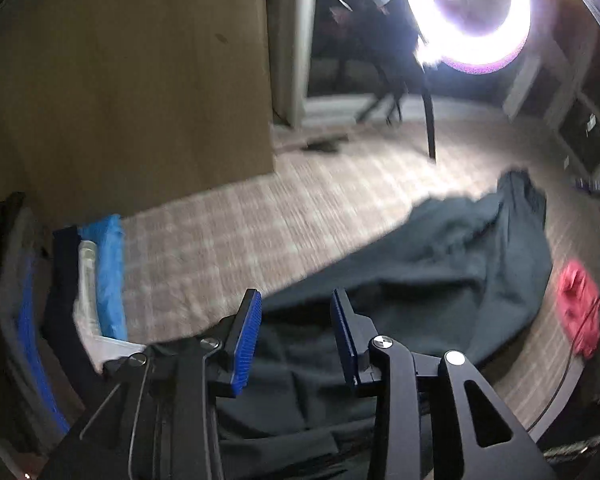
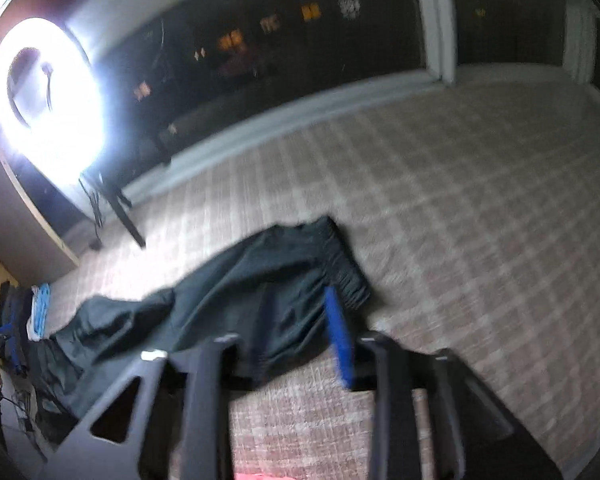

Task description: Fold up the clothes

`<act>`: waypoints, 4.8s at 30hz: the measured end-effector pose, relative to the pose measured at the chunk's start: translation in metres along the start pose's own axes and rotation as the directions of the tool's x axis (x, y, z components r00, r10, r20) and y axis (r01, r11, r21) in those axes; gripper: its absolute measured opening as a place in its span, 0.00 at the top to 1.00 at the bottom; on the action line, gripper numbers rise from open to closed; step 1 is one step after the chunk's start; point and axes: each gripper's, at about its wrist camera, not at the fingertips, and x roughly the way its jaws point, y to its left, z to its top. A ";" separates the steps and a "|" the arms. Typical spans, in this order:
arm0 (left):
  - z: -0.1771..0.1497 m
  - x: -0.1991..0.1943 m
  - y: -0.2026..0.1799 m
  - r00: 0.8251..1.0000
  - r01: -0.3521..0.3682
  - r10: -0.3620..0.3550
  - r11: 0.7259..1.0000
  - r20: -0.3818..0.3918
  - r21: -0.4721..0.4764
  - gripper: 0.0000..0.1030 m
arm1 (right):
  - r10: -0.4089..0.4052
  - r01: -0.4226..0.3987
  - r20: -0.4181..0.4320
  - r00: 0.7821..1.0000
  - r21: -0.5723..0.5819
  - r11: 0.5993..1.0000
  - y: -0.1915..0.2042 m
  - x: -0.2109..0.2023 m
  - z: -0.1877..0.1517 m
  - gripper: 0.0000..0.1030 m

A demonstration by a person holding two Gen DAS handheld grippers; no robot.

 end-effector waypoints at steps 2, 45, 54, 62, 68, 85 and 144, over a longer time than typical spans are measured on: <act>-0.003 0.022 -0.027 0.999 0.019 -0.016 0.997 -0.042 0.079 0.59 | -0.020 0.019 -0.032 0.999 -0.027 0.999 0.002 0.013 -0.001 0.59; 0.082 0.037 -0.042 0.993 -0.048 0.035 0.992 0.116 0.117 0.98 | -0.125 0.132 0.188 0.974 -0.025 0.991 0.006 0.025 0.072 0.96; 0.053 0.040 -0.060 0.997 -0.072 0.073 0.978 0.005 0.197 0.91 | -0.032 0.033 0.018 0.999 -0.028 0.999 0.022 0.070 0.065 0.69; -0.028 -0.046 -0.082 1.000 0.031 -0.030 0.984 -0.005 0.177 0.82 | 0.221 -0.242 -0.134 0.966 -0.169 0.956 0.092 0.027 -0.056 0.67; -0.089 -0.078 -0.095 0.998 0.068 -0.067 0.987 -0.012 0.147 0.61 | 0.206 -0.280 -0.206 0.957 -0.445 0.851 0.188 0.022 -0.132 0.47; -0.147 -0.051 -0.119 0.997 0.067 -0.060 0.985 -0.046 0.158 0.60 | 0.150 -0.205 -0.145 0.978 -0.545 0.813 0.226 0.000 -0.146 0.93; -0.301 -0.077 0.064 0.981 -0.189 0.186 0.841 -0.058 -0.507 0.57 | -0.138 0.156 -0.133 0.981 0.132 0.979 -0.004 -0.097 -0.083 0.92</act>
